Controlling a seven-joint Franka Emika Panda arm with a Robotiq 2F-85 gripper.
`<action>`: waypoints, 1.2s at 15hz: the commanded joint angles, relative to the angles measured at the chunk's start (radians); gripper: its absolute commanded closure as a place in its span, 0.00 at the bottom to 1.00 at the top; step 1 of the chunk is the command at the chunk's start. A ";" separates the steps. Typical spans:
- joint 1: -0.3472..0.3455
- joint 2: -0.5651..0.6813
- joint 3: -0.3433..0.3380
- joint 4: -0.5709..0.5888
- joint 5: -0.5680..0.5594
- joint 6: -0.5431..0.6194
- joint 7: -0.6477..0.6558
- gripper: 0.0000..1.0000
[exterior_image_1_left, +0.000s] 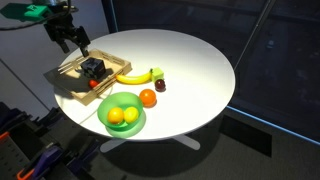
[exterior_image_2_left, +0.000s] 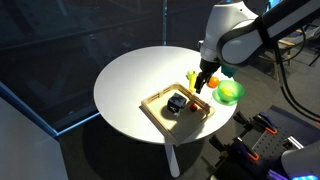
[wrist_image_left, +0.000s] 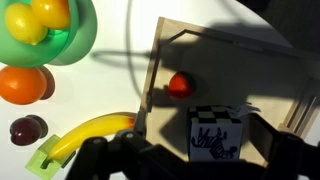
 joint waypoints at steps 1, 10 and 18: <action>-0.005 -0.001 0.005 0.001 0.000 -0.002 0.000 0.00; -0.003 0.094 0.007 0.014 -0.017 0.092 -0.034 0.00; -0.010 0.224 0.023 0.035 -0.013 0.226 -0.155 0.00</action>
